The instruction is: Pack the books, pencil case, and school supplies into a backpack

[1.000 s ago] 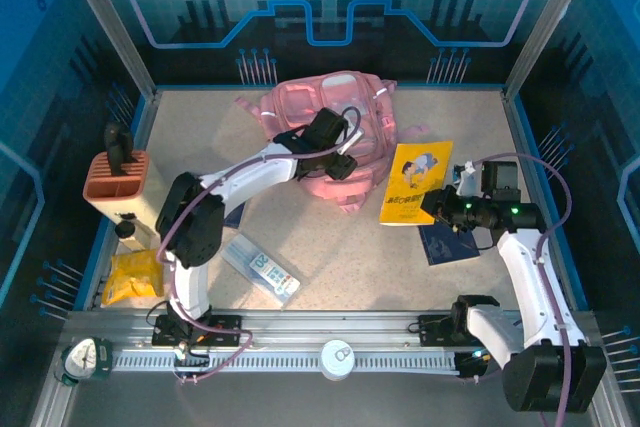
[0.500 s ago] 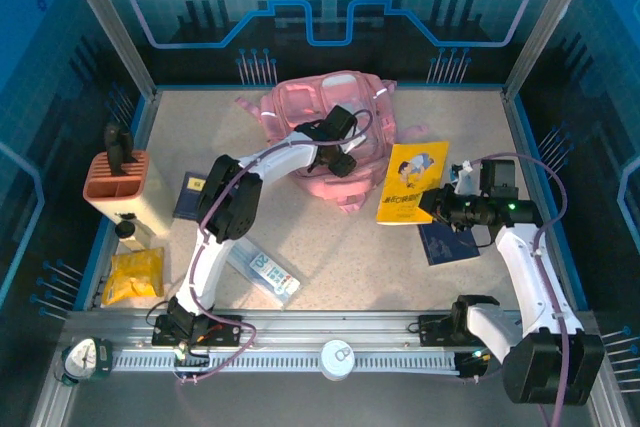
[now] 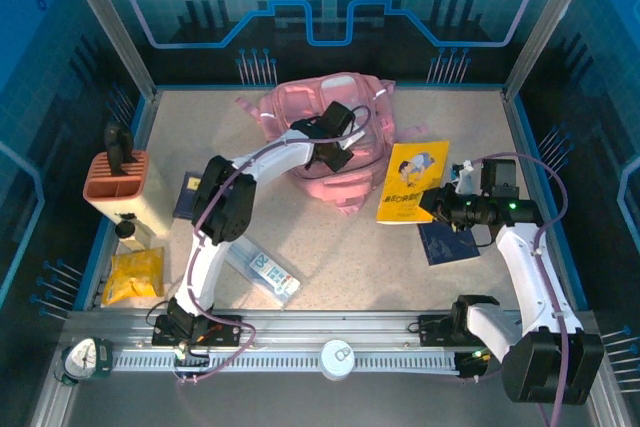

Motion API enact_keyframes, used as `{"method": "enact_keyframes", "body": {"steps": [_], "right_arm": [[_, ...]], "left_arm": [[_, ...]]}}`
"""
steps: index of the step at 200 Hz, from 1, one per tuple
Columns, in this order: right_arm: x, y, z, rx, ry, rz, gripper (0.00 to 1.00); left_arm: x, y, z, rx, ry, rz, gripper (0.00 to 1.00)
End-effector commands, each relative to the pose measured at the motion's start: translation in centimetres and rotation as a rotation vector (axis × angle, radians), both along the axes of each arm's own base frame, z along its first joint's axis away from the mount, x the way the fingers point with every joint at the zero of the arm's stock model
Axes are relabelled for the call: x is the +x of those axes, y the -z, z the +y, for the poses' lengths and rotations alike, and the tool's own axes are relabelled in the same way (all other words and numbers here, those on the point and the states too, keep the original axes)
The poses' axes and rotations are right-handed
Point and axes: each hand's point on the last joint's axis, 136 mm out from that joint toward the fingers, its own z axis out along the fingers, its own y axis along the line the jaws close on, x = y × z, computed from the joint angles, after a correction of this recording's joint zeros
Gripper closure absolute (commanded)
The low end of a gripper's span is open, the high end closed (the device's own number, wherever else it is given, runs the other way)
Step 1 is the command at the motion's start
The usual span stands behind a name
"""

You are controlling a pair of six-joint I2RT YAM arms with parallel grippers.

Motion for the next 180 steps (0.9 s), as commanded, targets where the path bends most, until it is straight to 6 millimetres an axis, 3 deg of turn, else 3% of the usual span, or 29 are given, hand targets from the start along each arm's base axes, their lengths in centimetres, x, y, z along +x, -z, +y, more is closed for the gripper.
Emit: {"method": "enact_keyframes", "body": {"steps": [1,15,22,60,65,98,119,150,180], "right_arm": [[0.2,-2.3,-0.2,-0.011,-0.023,-0.073,0.99],[-0.2,-1.6,-0.6,-0.041,-0.019,-0.032,1.00],[-0.1,-2.4,-0.7,-0.054,-0.020,-0.046,1.00],[-0.8,-2.2,0.2,-0.007,-0.045,-0.024,1.00],[-1.1,-1.0,0.4,0.006,-0.048,0.004,1.00],[-1.7,0.9,2.1,0.013,-0.101,0.044,1.00],[-2.3,1.7,2.1,-0.027,-0.105,0.062,1.00],[-2.6,0.3,1.8,-0.055,-0.103,0.005,1.00],[-2.0,0.0,4.6,0.048,-0.151,-0.008,1.00]], "left_arm": [[-1.7,-7.5,-0.5,-0.138,0.001,-0.064,1.00],[-2.5,-9.4,-0.8,-0.173,0.043,-0.080,1.00],[-2.6,-10.2,-0.7,-0.175,0.048,-0.096,1.00],[-3.5,-14.5,-0.5,-0.217,0.084,-0.154,1.00],[-3.7,-14.9,-0.5,-0.224,0.091,-0.160,1.00],[-4.1,-16.9,-0.2,-0.242,0.090,-0.193,1.00],[-3.9,-18.1,0.4,-0.242,0.058,-0.225,1.00],[-4.2,-19.7,0.6,-0.279,0.046,-0.247,1.00],[-5.2,-21.6,0.0,-0.344,0.082,-0.251,1.00]]}}
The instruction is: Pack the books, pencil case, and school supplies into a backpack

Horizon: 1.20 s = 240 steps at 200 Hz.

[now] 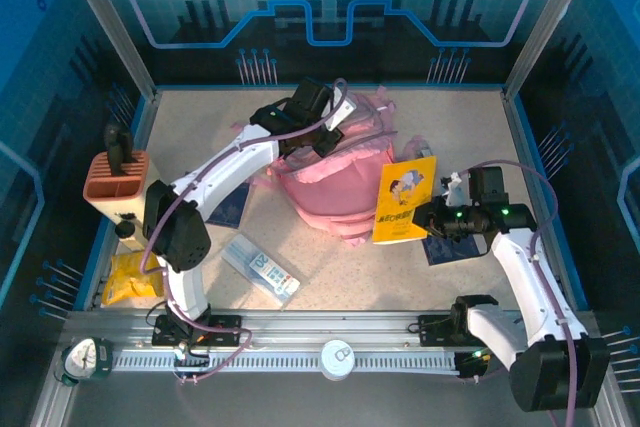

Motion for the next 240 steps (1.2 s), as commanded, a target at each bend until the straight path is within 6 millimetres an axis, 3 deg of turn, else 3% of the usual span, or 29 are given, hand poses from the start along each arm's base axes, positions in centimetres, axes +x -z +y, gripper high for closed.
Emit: {"method": "enact_keyframes", "body": {"steps": [1,25,53,107,122,126,144,165,184,207,223,240], "right_arm": [[1.0,-1.8,2.9,0.097,-0.070,-0.077,1.00],[2.8,-2.2,6.1,0.126,-0.134,-0.142,1.00],[6.0,-2.2,8.5,0.174,-0.132,-0.191,1.00],[11.8,-0.1,13.7,0.203,-0.178,-0.223,1.00],[12.8,2.2,14.3,0.161,-0.160,-0.203,0.97],[13.6,1.8,14.7,0.162,-0.155,-0.220,0.97],[15.0,3.6,15.6,0.144,-0.178,-0.196,0.95],[16.5,6.0,15.1,0.071,-0.165,-0.179,0.85],[16.5,6.3,14.2,0.023,-0.142,-0.207,0.62],[14.7,6.5,12.1,-0.126,-0.125,-0.236,0.48],[12.7,6.9,10.2,-0.221,-0.111,-0.242,0.43],[10.4,7.5,9.8,-0.254,-0.135,-0.209,0.43]], "left_arm": [[-1.0,-7.8,-1.2,-0.171,0.050,-0.129,1.00],[-1.4,-8.1,-1.2,-0.181,0.060,-0.122,1.00],[-1.8,-8.2,-1.1,-0.185,0.066,-0.121,1.00],[-1.9,-8.6,-1.5,-0.224,0.067,-0.109,1.00],[-2.0,-8.7,-1.6,-0.225,0.069,-0.109,1.00],[-2.0,-8.8,-1.5,-0.226,0.067,-0.111,1.00],[-2.0,-8.9,-1.4,-0.223,0.064,-0.117,1.00],[-2.1,-8.8,-1.3,-0.228,0.066,-0.120,1.00],[-2.2,-8.5,-1.0,-0.215,0.059,-0.125,1.00],[-2.0,-8.0,-0.5,-0.191,0.046,-0.132,1.00],[-1.9,-7.5,-0.2,-0.189,0.042,-0.127,1.00],[-1.7,-7.1,-0.2,-0.186,0.038,-0.124,1.00]]}}
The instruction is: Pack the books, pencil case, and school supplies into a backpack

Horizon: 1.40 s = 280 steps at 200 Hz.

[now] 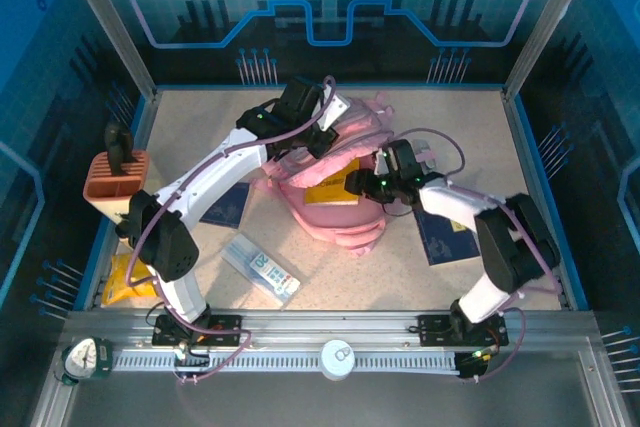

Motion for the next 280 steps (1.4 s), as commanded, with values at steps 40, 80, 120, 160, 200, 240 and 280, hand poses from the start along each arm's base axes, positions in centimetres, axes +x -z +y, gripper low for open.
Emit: {"method": "enact_keyframes", "body": {"steps": [40,80,120,160,200,240,280], "right_arm": [[-6.2,2.6,1.2,-0.175,-0.089,0.016,0.68],[-3.5,3.9,3.2,-0.162,-0.052,-0.032,0.95],[1.2,2.6,1.5,-0.132,0.102,-0.159,1.00],[3.8,1.7,-0.8,-0.126,0.192,-0.181,1.00],[1.4,0.0,0.7,-0.094,0.054,-0.226,0.95],[-3.5,-2.4,-0.4,-0.064,-0.012,-0.242,0.79],[-7.9,-3.6,-5.6,-0.166,0.061,-0.182,0.66]], "left_arm": [[0.4,-4.8,-0.8,-0.114,0.016,-0.129,1.00],[0.3,-5.0,-1.1,-0.123,0.035,-0.124,1.00],[-0.2,-4.6,-0.9,-0.114,0.055,-0.111,1.00],[0.1,-3.8,0.1,-0.098,0.035,-0.105,1.00],[0.7,-3.3,0.8,-0.123,0.006,-0.070,1.00],[0.4,-1.2,1.0,-0.125,-0.005,-0.038,1.00],[-0.7,3.1,0.7,-0.143,-0.036,0.082,1.00]]}}
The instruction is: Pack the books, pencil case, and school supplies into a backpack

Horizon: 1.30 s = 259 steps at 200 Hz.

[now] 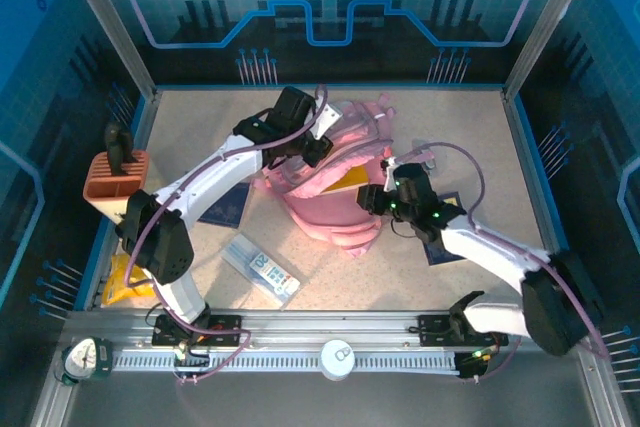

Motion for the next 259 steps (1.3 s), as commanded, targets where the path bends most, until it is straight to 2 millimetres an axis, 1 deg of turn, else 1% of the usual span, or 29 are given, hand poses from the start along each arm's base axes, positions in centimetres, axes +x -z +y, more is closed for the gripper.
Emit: {"method": "enact_keyframes", "body": {"steps": [1,24,30,39,48,59,72,85,91,108,139,157,169,183,194,206,234,259], "right_arm": [[-3.3,1.6,-3.7,-0.113,0.056,0.105,0.66],[-5.4,1.7,-7.8,-0.159,0.161,0.147,0.57],[-5.9,1.9,-8.8,-0.170,0.192,0.160,0.55],[-6.6,2.4,-10.3,-0.180,0.234,0.187,0.51],[-7.3,2.9,-11.7,-0.178,0.280,0.221,0.48],[-8.0,3.8,-12.6,-0.152,0.308,0.266,0.45],[-8.5,4.9,-13.2,-0.111,0.335,0.318,0.42],[-8.9,5.9,-13.6,-0.085,0.355,0.368,0.40],[-9.0,6.3,-13.7,-0.076,0.360,0.387,0.39],[-9.3,7.5,-14.0,-0.075,0.371,0.431,0.36],[-9.5,9.2,-14.5,-0.073,0.398,0.495,0.35],[-9.4,9.9,-14.4,-0.060,0.393,0.513,0.37],[-9.4,10.3,-14.2,-0.058,0.373,0.522,0.39],[-9.9,10.8,-13.9,-0.049,0.364,0.546,0.39],[-10.1,11.1,-13.7,-0.044,0.360,0.558,0.39],[-10.2,11.4,-13.1,-0.015,0.356,0.564,0.40],[-10.1,11.8,-11.4,0.047,0.347,0.567,0.42],[-9.1,11.2,-9.4,0.092,0.325,0.549,0.42]], "left_arm": [[-0.1,-0.5,-0.2,-0.080,-0.033,0.003,1.00],[-1.2,1.4,-0.8,-0.102,-0.041,0.065,0.99],[-1.6,1.7,-1.1,-0.109,-0.034,0.077,0.96],[-2.3,2.2,-1.7,-0.106,-0.020,0.094,0.86],[-3.0,2.7,-2.2,-0.089,-0.009,0.104,0.82],[-4.0,3.1,-2.8,-0.069,-0.001,0.116,0.77],[-5.4,3.0,-3.8,-0.068,0.008,0.126,0.69],[-6.1,2.7,-4.2,-0.077,-0.048,0.128,0.63],[-6.5,2.7,-4.3,-0.087,-0.077,0.140,0.60],[-7.9,3.0,-5.2,-0.150,-0.139,0.201,0.57],[-11.2,2.7,-8.4,-0.353,-0.179,0.305,0.55],[-12.2,2.9,-9.4,-0.448,-0.225,0.356,0.54],[-12.6,3.1,-9.5,-0.496,-0.275,0.390,0.54],[-13.2,3.1,-10.0,-0.545,-0.292,0.419,0.54],[-13.7,3.5,-10.2,-0.563,-0.327,0.431,0.54],[-14.2,3.5,-10.9,-0.596,-0.316,0.437,0.54],[-13.9,4.1,-10.2,-0.651,-0.397,0.428,0.54],[-13.7,3.8,-10.2,-0.667,-0.416,0.422,0.56]]}}
